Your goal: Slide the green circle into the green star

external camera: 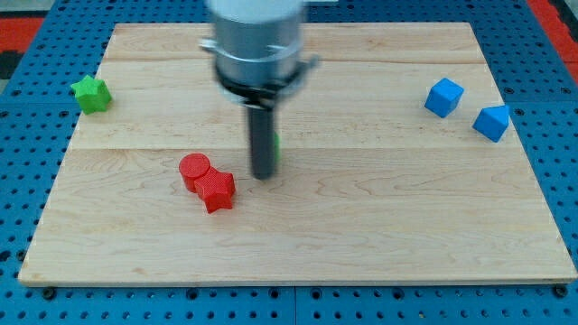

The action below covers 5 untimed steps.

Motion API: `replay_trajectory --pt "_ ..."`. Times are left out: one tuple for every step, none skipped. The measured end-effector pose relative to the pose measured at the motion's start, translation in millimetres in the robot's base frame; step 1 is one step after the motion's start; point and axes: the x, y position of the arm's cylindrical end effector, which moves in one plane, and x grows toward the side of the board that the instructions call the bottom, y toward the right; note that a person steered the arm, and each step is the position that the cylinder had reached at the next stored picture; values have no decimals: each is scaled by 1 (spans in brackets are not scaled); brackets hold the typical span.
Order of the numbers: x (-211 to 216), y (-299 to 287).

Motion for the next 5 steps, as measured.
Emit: replay_trajectory --pt "-24 7" --pt "-14 61" --pt "8 99" --pt "-26 120" --pt "-63 20"
